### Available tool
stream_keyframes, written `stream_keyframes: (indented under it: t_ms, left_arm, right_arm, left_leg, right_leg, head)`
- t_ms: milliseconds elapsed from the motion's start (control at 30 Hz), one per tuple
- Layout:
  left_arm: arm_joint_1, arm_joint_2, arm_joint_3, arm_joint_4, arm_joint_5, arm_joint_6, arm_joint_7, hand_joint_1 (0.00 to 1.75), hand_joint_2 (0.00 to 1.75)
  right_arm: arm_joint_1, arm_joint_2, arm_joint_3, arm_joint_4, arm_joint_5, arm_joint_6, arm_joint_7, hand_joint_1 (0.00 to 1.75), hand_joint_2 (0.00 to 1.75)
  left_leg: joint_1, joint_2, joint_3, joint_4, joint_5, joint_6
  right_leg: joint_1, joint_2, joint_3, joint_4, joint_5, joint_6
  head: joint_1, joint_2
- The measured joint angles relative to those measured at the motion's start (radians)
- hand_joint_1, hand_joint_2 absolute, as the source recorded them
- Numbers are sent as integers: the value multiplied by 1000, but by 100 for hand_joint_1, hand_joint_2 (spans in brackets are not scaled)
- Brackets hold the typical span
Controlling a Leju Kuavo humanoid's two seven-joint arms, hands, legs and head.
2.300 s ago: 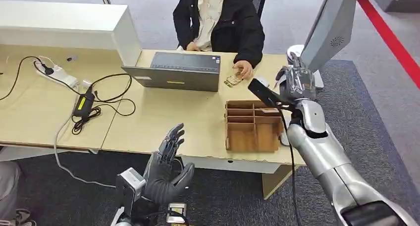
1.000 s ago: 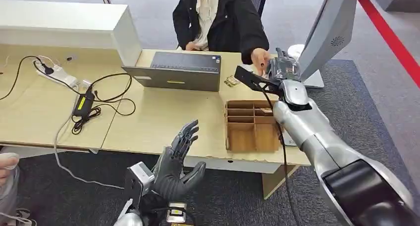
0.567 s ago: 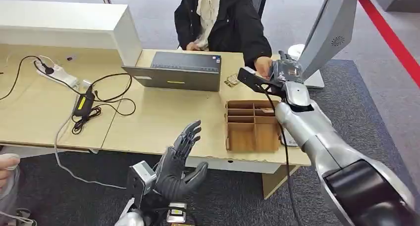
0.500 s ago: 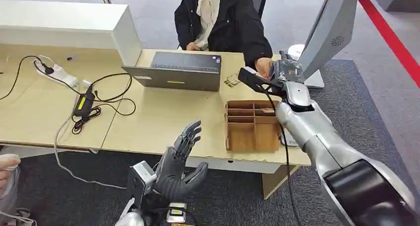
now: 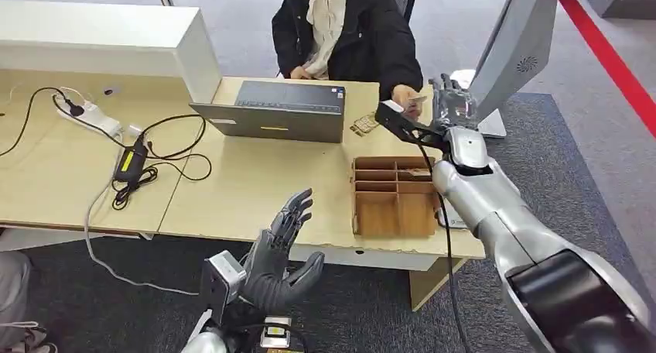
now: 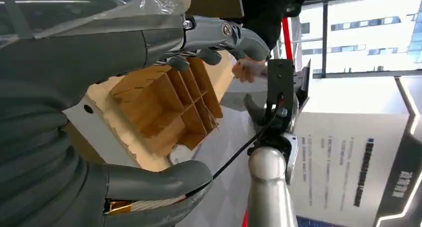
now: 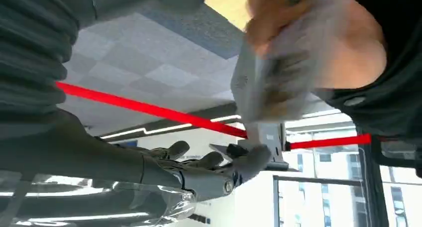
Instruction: Pass the card to the sensor for recognition and then transmit it.
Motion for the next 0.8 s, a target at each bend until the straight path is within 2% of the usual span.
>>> stream_keyframes:
  t_ms: [133, 333, 433, 633, 800]
  left_arm:
    - [1, 0, -3, 0, -11, 26, 3, 0, 175]
    - [6, 8, -2, -4, -26, 47, 20, 0, 175]
    - [22, 12, 2, -9, -47, 54, 26, 0, 175]
    - [78, 25, 23, -41, -87, 61, 38, 0, 175]
    - [99, 34, 30, -61, -88, 63, 51, 0, 175]
  right_arm:
    - [7, 2, -3, -28, -71, -93, -85, 0, 175]
    - [70, 6, -16, -164, -203, -135, -166, 0, 175]
    - [141, -1, -16, -288, -225, -137, -156, 0, 175]
    - [390, -33, -17, -578, -209, -132, -104, 0, 175]
    - [524, -66, -34, -689, -205, -126, -80, 0, 175]
  left_leg:
    - [0, 0, 0, 0, 0, 0]
    - [0, 0, 0, 0, 0, 0]
    - [0, 0, 0, 0, 0, 0]
    - [1, 0, 1, 0, -1, 0]
    - [1, 0, 1, 0, -1, 0]
  right_leg:
    - [0, 0, 0, 0, 0, 0]
    - [0, 0, 0, 0, 0, 0]
    - [0, 0, 1, 0, 0, 0]
    - [1, 0, 1, -1, -1, 0]
    - [1, 0, 1, -1, -1, 0]
  head:
    - [0, 0]
    - [0, 0]
    - [0, 0]
    - [0, 0]
    - [0, 0]
